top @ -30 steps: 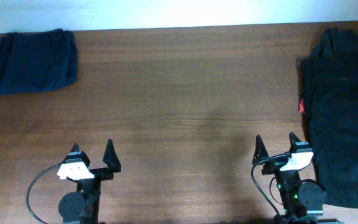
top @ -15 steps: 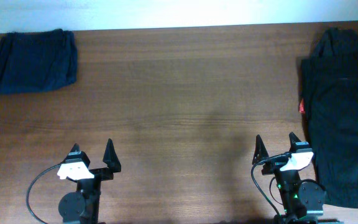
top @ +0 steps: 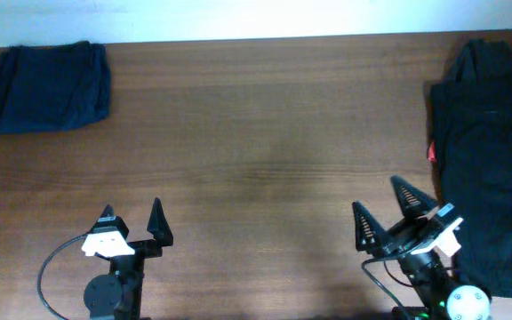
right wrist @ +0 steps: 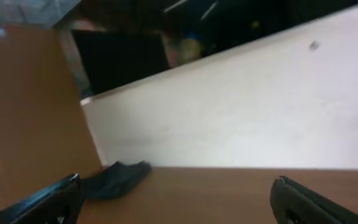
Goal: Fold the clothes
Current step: 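Reach the right gripper to the black clothing pile and grasp black shorts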
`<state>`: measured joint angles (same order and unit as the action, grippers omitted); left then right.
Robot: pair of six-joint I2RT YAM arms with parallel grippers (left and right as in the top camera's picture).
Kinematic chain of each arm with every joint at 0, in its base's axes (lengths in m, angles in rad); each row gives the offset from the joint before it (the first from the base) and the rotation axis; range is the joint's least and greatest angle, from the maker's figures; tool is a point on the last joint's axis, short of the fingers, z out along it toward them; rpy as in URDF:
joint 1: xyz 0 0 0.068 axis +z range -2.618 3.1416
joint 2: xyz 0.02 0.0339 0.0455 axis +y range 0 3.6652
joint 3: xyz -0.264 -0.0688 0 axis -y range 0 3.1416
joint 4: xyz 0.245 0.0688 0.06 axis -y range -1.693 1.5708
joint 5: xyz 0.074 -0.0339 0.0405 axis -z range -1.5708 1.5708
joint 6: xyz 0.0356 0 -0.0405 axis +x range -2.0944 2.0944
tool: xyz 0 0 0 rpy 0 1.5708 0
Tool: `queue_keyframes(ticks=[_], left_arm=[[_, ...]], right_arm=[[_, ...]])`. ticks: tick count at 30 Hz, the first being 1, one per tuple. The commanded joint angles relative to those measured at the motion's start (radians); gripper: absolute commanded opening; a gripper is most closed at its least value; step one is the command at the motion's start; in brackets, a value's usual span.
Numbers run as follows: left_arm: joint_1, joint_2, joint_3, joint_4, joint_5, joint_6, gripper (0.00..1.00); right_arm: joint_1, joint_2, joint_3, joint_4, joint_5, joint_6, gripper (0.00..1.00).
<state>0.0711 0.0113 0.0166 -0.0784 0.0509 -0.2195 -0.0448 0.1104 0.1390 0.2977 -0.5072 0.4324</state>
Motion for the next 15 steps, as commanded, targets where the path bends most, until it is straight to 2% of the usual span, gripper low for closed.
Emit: queue_keyframes(ticks=[1,4,5,10,12,13,15], left_arm=[[-0.003,-0.006,-0.008,0.002,-0.003,0.016,0.99],[-0.003,-0.006,-0.008,0.002,-0.003,0.016,0.99],[-0.003,-0.006,-0.008,0.002,-0.003,0.016,0.99],[-0.003,-0.006,-0.008,0.002,-0.003,0.016,0.99],[-0.003,-0.006,-0.008,0.002,-0.003,0.016,0.99],[-0.003,-0.006,-0.008,0.002,-0.003,0.016,0.99],[-0.003,-0.006,-0.008,0.002,-0.003,0.016,0.99]], right_arm=[[0.005,0.169,0.152,0.006,0.133,-0.145,0.99],[0.004,0.488,0.4,-0.028,0.261,-0.251,0.99],[0.004,0.631,0.53,-0.116,0.319,-0.306,0.99],[0.004,1.123,1.018,-0.524,0.609,-0.505,0.99],[0.004,1.289,1.183,-0.669,0.758,-0.546,0.99],[0.003,1.428,1.321,-0.793,0.861,-0.568,0.99],[-0.001,1.591,1.472,-0.927,0.938,-0.601,0.99]])
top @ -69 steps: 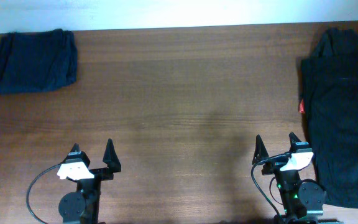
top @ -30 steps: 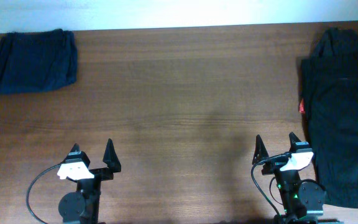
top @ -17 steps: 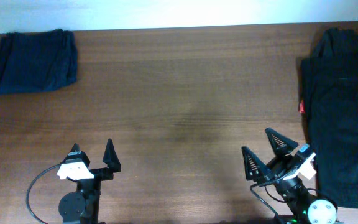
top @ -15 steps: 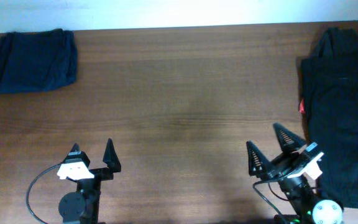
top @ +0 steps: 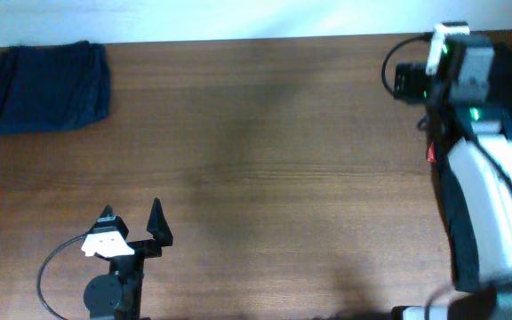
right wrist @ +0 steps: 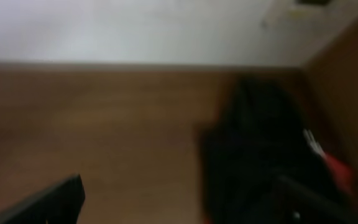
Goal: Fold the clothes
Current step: 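Reach the right gripper to the black clothing pile and grasp black shorts, then pull the black shorts left and lay them flat mid-table with the right gripper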
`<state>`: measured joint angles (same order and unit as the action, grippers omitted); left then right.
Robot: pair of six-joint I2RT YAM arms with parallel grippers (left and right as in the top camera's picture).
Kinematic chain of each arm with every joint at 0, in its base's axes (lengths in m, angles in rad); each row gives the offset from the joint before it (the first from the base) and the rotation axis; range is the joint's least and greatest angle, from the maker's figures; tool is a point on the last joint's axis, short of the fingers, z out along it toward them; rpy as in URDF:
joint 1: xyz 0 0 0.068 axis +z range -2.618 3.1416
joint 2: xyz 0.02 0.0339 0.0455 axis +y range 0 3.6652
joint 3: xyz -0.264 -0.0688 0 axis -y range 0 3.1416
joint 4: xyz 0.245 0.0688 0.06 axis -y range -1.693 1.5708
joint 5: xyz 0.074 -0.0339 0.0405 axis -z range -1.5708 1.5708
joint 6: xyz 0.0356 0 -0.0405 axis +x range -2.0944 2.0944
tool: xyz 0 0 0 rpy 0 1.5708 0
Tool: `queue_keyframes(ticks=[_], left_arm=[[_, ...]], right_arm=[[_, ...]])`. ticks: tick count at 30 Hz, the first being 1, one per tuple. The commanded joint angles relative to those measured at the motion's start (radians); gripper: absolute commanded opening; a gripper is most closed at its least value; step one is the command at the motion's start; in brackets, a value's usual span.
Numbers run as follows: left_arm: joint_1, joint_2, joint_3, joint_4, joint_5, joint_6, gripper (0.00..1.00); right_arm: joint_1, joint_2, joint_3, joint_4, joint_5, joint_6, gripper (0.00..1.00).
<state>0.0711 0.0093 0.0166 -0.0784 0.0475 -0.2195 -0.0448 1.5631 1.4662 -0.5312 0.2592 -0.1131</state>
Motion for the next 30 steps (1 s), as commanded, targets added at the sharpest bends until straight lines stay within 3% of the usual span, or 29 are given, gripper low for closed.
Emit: queue_keyframes(ticks=[1,4,6,9,11,12,21,23,25,26,28,30], left_arm=[[-0.003,-0.004,-0.008,0.002,0.0,0.016,0.99],[-0.003,-0.004,-0.008,0.002,0.0,0.016,0.99],[-0.003,-0.004,-0.008,0.002,0.0,0.016,0.99],[-0.003,-0.004,-0.008,0.002,0.0,0.016,0.99],[-0.003,-0.004,-0.008,0.002,0.0,0.016,0.99],[-0.003,-0.004,-0.008,0.002,0.0,0.016,0.99],[-0.003,-0.004,-0.008,0.002,0.0,0.016,0.99],[-0.003,-0.004,-0.008,0.002,0.0,0.016,0.99],[-0.003,-0.004,-0.008,0.002,0.0,0.016,0.99],[-0.003,-0.004,-0.008,0.002,0.0,0.016,0.99],[-0.003,-0.004,-0.008,0.002,0.0,0.016,0.99],[-0.003,-0.004,-0.008,0.002,0.0,0.016,0.99]], right_arm=[[-0.009,0.203,0.201,-0.15,0.187,-0.055,0.99],[-0.071,0.424,0.34,-0.274,0.206,-0.056,0.99],[-0.135,0.511,0.342,-0.231,0.221,-0.055,0.99],[-0.208,0.567,0.342,-0.194,0.183,-0.055,0.99],[-0.235,0.585,0.34,-0.187,0.036,-0.055,1.0],[-0.237,0.597,0.34,-0.179,0.006,-0.055,0.95],[-0.237,0.75,0.338,-0.151,0.097,-0.067,0.94],[-0.237,0.753,0.338,-0.152,0.139,-0.067,0.87],[-0.237,0.753,0.338,-0.156,0.138,-0.067,0.71],[-0.237,0.753,0.338,-0.157,0.138,-0.067,0.58],[-0.237,0.753,0.338,-0.16,0.138,-0.067,0.49],[-0.237,0.753,0.339,-0.164,0.139,-0.066,0.15]])
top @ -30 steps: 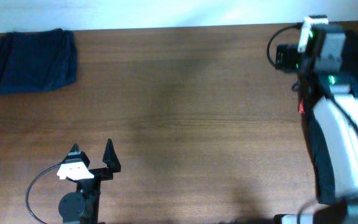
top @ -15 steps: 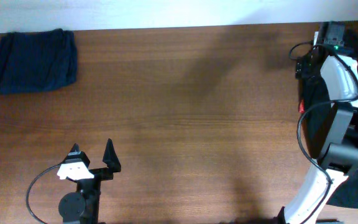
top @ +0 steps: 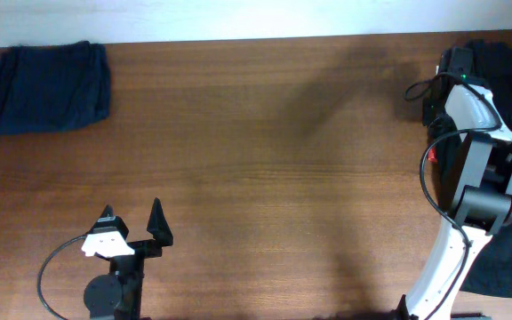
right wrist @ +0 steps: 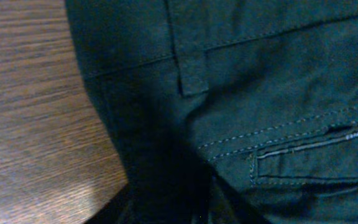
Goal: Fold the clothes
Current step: 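Pull the black shorts left and lay them flat mid-table with the right gripper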
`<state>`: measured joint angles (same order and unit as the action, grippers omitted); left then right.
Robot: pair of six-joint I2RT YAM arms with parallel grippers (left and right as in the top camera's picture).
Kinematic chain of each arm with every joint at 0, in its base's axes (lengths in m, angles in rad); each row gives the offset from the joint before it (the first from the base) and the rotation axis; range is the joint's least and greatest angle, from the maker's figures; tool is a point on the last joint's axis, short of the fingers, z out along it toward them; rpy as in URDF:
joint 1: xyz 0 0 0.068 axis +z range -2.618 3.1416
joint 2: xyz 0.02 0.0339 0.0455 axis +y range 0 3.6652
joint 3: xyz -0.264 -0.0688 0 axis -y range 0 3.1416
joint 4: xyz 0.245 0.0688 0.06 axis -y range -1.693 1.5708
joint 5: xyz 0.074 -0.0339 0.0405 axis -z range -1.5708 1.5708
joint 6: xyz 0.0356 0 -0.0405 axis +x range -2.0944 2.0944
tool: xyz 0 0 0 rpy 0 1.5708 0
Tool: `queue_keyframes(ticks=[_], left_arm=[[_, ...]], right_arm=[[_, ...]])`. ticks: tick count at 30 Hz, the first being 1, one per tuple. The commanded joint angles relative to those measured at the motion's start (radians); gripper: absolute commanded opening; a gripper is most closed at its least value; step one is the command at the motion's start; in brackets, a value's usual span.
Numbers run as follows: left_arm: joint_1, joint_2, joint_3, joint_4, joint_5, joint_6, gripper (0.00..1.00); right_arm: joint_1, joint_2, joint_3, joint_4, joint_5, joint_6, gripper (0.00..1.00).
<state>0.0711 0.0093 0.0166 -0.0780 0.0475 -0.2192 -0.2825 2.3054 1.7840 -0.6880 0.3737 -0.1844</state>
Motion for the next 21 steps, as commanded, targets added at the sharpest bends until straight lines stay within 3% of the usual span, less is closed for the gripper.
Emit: queue_keyframes(ticks=[1,2,12,14,18,21], left_arm=[[-0.003,-0.004,-0.008,0.002,0.0,0.016,0.99],[-0.003,-0.004,-0.008,0.002,0.0,0.016,0.99],[-0.003,-0.004,-0.008,0.002,0.0,0.016,0.99],[-0.003,-0.004,-0.008,0.002,0.0,0.016,0.99],[-0.003,-0.004,-0.008,0.002,0.0,0.016,0.99],[-0.003,-0.004,-0.008,0.002,0.0,0.016,0.99]], right_arm=[[0.0,0.01,0.022,-0.011,0.025,0.01,0.08],[0.0,0.003,0.032,-0.024,0.044,0.047,0.04],[0.001,-0.333,0.053,-0.11,0.091,0.317,0.04],[0.031,-0.438,0.053,-0.132,0.026,0.351,0.04],[0.283,-0.56,0.053,-0.111,-0.173,0.351,0.04],[0.636,-0.536,0.053,-0.091,-0.26,0.351,0.04]])
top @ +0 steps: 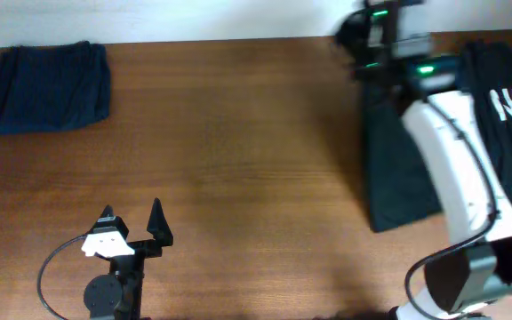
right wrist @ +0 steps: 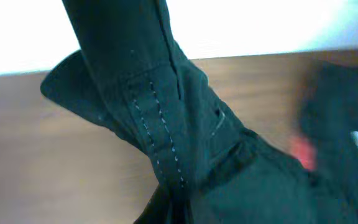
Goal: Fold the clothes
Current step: 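Pull the black shorts left and lay them flat mid-table with the right gripper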
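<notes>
Dark green-black trousers [top: 403, 151] stretch from the table's back edge toward the front, right of the middle. My right gripper [top: 369, 55] is shut on their upper end near the back edge. In the right wrist view the stitched trouser fabric [right wrist: 166, 124] bunches down into the jaws and hides the fingers. A black garment with white lettering lies at the far right. My left gripper [top: 132, 224] stands open near the front left, holding nothing.
A folded navy garment [top: 47, 76] lies at the back left corner. The brown wooden table [top: 238, 160] ends at a white wall along the back. A blurred red patch [right wrist: 303, 152] shows beside the dark pile in the right wrist view.
My right gripper was pressed onto the trousers' waistband on the pile at the far right. It now sits further left at the back edge with the trousers in it, and white lettering is uncovered.
My right gripper stood open at the front right beside the dark pile. Then it was over the pile's far end, then down on the trousers' waistband. Now it holds the trousers, which lie left of the pile. The left arm stayed still.
</notes>
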`<state>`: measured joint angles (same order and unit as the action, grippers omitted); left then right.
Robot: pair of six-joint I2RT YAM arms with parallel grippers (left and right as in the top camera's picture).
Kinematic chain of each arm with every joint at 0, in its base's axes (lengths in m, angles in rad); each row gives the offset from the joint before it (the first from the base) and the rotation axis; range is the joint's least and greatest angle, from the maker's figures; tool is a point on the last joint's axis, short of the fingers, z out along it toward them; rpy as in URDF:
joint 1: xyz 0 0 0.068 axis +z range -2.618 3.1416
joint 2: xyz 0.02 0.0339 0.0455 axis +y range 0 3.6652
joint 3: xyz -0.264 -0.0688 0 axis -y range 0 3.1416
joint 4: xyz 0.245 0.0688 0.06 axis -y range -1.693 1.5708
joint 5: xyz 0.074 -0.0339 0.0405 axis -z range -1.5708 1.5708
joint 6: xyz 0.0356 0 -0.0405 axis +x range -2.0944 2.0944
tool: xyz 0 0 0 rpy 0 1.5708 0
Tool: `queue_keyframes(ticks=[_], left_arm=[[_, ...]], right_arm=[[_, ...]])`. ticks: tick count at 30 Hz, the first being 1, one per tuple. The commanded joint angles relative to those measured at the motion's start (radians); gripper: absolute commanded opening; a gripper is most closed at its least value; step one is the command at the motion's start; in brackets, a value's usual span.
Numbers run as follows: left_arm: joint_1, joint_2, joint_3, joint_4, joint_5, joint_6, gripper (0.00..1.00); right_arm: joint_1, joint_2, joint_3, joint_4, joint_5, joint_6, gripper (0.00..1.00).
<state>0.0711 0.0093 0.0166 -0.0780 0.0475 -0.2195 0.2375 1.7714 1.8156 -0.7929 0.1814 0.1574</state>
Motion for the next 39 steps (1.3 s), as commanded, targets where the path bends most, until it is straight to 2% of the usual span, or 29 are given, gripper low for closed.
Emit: queue_keyframes(ticks=[1,3,4,6,8,9,10,15,17,19,22,24,28,30,31,33,34,35,36,37,38,39], left_arm=[[-0.003,-0.004,-0.008,0.002,0.0,0.016,0.99],[-0.003,-0.004,-0.008,0.002,0.0,0.016,0.99],[-0.003,-0.004,-0.008,0.002,0.0,0.016,0.99],[-0.003,-0.004,-0.008,0.002,0.0,0.016,0.99],[-0.003,-0.004,-0.008,0.002,0.0,0.016,0.99],[-0.003,-0.004,-0.008,0.002,0.0,0.016,0.99],[-0.003,-0.004,-0.008,0.002,0.0,0.016,0.99],[-0.003,-0.004,-0.008,0.002,0.0,0.016,0.99],[-0.003,-0.004,-0.008,0.002,0.0,0.016,0.99],[-0.003,-0.004,-0.008,0.002,0.0,0.016,0.99],[-0.003,-0.004,-0.008,0.002,0.0,0.016,0.99],[-0.003,-0.004,-0.008,0.002,0.0,0.016,0.99],[-0.003,-0.004,-0.008,0.002,0.0,0.016,0.99],[-0.003,-0.004,-0.008,0.002,0.0,0.016,0.99],[-0.003,-0.004,-0.008,0.002,0.0,0.016,0.99],[-0.003,-0.004,-0.008,0.002,0.0,0.016,0.99],[-0.003,-0.004,-0.008,0.002,0.0,0.016,0.99],[-0.003,-0.004,-0.008,0.002,0.0,0.016,0.99],[-0.003,-0.004,-0.008,0.002,0.0,0.016,0.99],[-0.003,-0.004,-0.008,0.002,0.0,0.016,0.99],[-0.003,-0.004,-0.008,0.002,0.0,0.016,0.99],[-0.003,-0.004,-0.008,0.002,0.0,0.016,0.99]], right_arm=[[0.236,0.017,0.021,0.026,-0.077,0.009,0.04],[0.353,0.04,0.02,0.042,-0.114,0.009,0.04],[0.457,0.077,0.02,0.068,-0.152,0.01,0.07],[0.557,0.122,0.02,0.102,-0.148,0.017,0.12],[0.602,0.133,0.02,0.113,-0.147,0.016,0.28],[0.608,0.127,0.021,0.111,-0.148,0.016,0.6],[0.605,0.113,0.021,0.098,-0.147,0.016,0.98],[0.405,-0.067,0.021,-0.165,-0.065,0.016,0.98],[0.244,-0.071,0.014,-0.426,-0.061,0.024,0.99],[0.116,-0.048,-0.058,-0.524,-0.074,0.153,0.99],[0.011,-0.026,-0.283,-0.496,-0.167,0.155,0.99],[0.01,-0.026,-0.463,-0.388,-0.209,0.179,0.99],[0.01,-0.025,-0.715,-0.178,-0.275,0.243,0.99],[0.01,-0.025,-0.759,-0.141,-0.276,0.246,1.0],[0.01,-0.025,-0.792,-0.1,-0.276,0.277,0.96],[0.01,-0.024,-0.853,-0.016,-0.275,0.316,0.83],[0.01,-0.024,-0.864,0.0,-0.275,0.316,0.73],[0.01,-0.024,-0.864,0.003,-0.275,0.316,0.62],[0.01,-0.024,-0.864,0.011,-0.27,0.315,0.43],[0.01,-0.024,-0.864,0.012,-0.255,0.316,0.33],[0.008,-0.024,-0.864,0.012,-0.221,0.316,0.1],[0.003,-0.024,-0.861,0.009,-0.193,0.316,0.04]])
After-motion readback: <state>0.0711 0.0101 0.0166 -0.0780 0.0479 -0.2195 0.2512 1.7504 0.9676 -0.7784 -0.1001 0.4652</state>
